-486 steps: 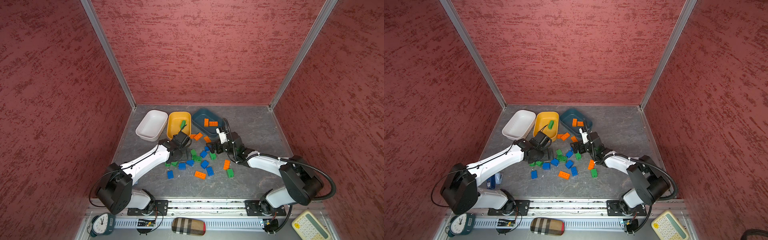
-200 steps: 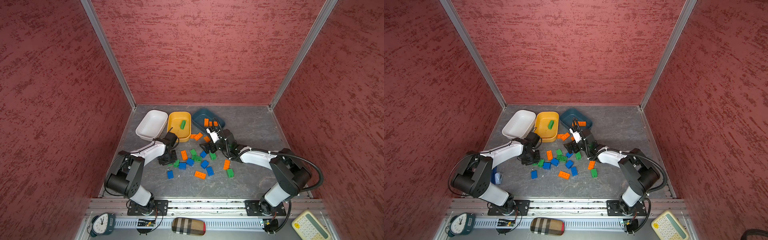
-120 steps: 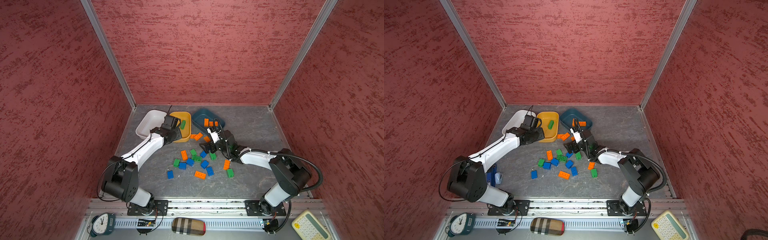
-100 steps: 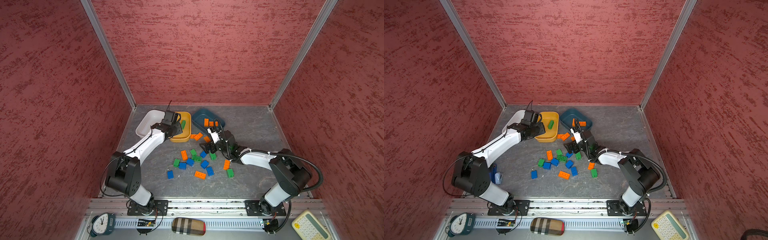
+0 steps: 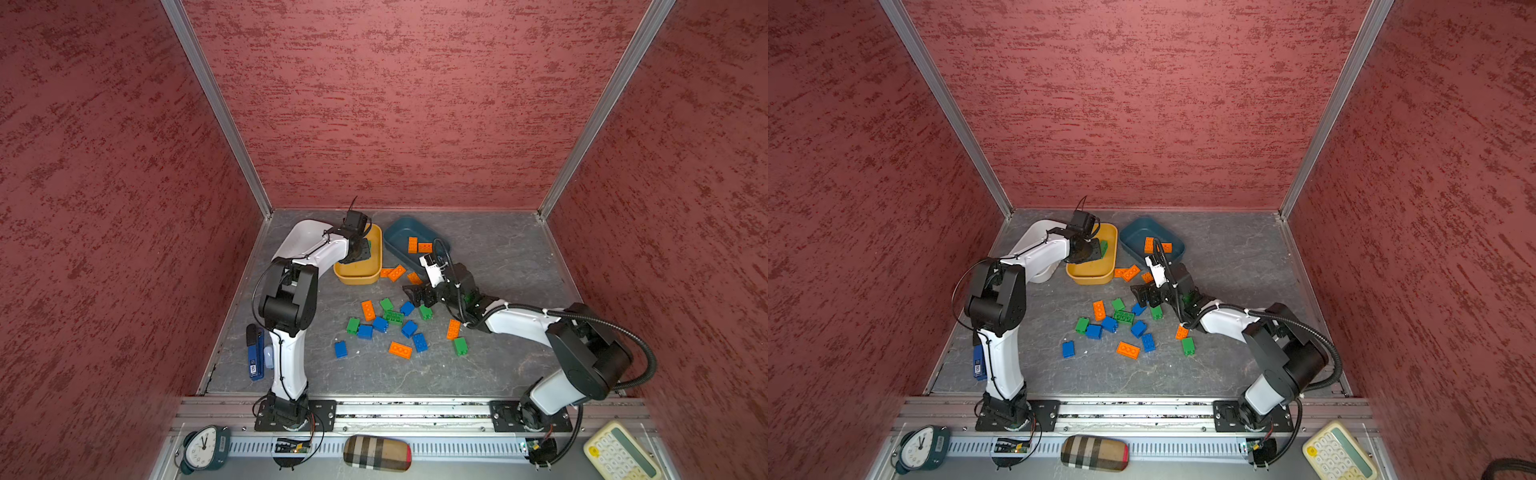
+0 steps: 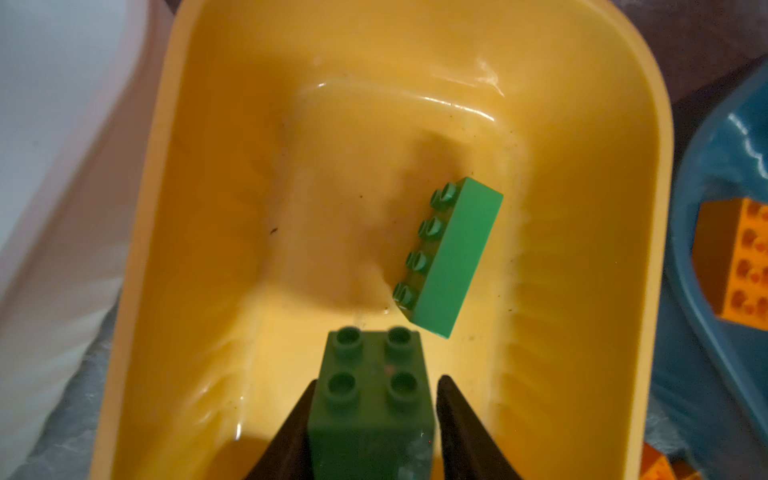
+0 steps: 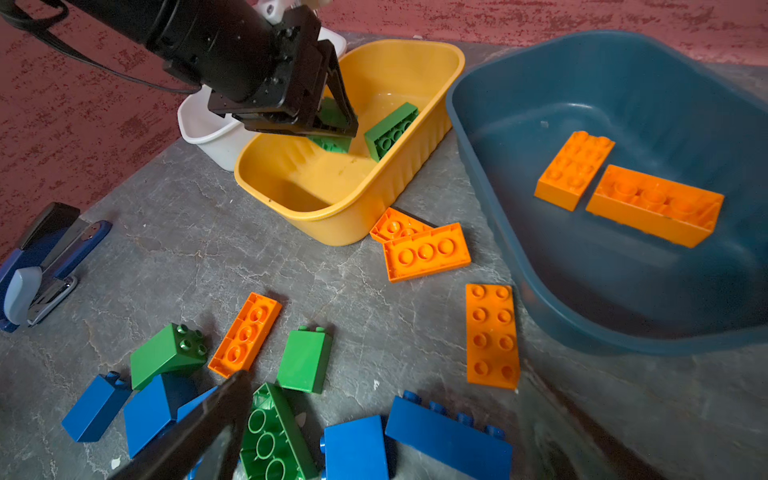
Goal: Sort the legos into containers by color
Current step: 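Carry the green brick into the yellow tub and release it with the left gripper, then move the left gripper back over the pile and grasp a blue brick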
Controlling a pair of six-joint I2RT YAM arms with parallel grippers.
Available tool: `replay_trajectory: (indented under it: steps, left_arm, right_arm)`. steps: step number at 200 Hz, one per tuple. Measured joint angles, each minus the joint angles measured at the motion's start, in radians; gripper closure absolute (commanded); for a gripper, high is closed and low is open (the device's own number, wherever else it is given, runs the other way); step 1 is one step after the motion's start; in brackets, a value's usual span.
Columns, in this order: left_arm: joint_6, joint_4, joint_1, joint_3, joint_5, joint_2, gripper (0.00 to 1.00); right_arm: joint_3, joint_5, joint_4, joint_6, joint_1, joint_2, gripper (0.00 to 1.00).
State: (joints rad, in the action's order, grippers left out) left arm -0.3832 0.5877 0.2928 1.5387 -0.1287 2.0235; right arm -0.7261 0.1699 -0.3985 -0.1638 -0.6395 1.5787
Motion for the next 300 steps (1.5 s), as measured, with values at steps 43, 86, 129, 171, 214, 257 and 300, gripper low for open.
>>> replay_trajectory:
  steps: [43,86,129,171,214,257,300]
  left_arm:
    - [0.016,-0.002,0.005,-0.014,0.027,-0.090,0.12]
    - [0.014,0.004,0.058,-0.107,-0.002,-0.265,0.01]
    - [-0.026,0.082,0.175,-0.266,-0.076,-0.434,0.01]
    - [-0.117,0.161,0.239,-0.409,-0.053,-0.534,0.00]
    - [-0.207,0.264,0.320,-0.481,-0.008,-0.572,0.05]
    - [-0.283,0.294,0.424,-0.592,0.090,-0.621,0.13]
    - [-0.320,0.276,0.425,-0.618,0.129,-0.509,0.28]
  right_arm:
    - [0.000,-0.001,0.002,0.016,-0.002,0.000,0.01]
    - [-0.011,-0.009,0.017,0.052,-0.028,0.009,0.01]
    - [-0.015,-0.025,0.020,0.067,-0.041,0.019,0.01]
    - [-0.015,-0.054,0.021,0.067,-0.043,0.041,0.01]
    - [-0.014,-0.100,0.020,0.066,-0.044,0.040,0.01]
    - [0.008,-0.153,0.009,0.060,-0.045,0.036,0.01]
    - [0.008,-0.176,0.002,0.058,-0.045,0.036,0.01]
